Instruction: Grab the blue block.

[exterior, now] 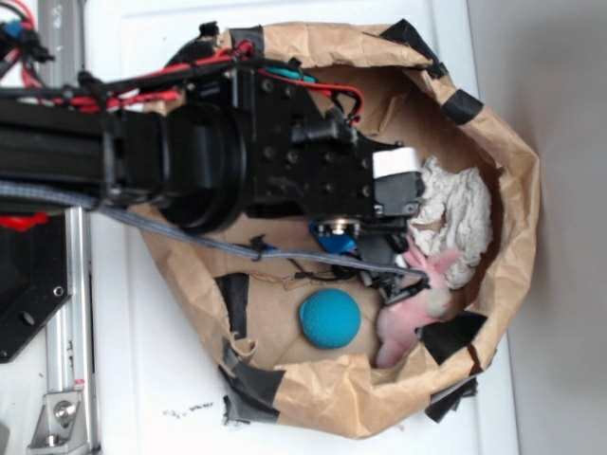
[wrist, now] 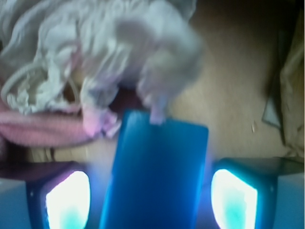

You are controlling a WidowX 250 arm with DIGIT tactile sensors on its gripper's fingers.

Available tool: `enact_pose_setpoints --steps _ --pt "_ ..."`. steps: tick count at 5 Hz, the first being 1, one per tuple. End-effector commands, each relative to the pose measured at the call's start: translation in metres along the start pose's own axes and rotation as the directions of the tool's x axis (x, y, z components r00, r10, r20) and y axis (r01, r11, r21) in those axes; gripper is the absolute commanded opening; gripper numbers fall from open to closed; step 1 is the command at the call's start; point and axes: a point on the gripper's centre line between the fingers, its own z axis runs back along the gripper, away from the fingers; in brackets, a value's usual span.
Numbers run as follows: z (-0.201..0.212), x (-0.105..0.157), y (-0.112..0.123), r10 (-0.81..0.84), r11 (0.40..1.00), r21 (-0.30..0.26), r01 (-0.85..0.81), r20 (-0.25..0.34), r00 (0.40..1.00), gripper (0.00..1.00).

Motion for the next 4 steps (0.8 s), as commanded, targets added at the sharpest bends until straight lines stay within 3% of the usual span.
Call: enact_pose_setpoints --steps 1,2,3,4 --pt "-0.006 -0.001 0.005 0.041 0.999 -0.008 -0.042 -0.067 0.997 0.0" --pt "0.032 0.006 0.012 -0.012 0.999 0.041 0.014 -0.064 0.998 0.0" --pt "0.082 0.013 0.019 -0.192 0.981 0.017 0.192 -0.011 0.981 0.0" --pt "0.134 0.014 0.011 -0.298 0.955 0.034 0.296 0.088 0.951 0.0"
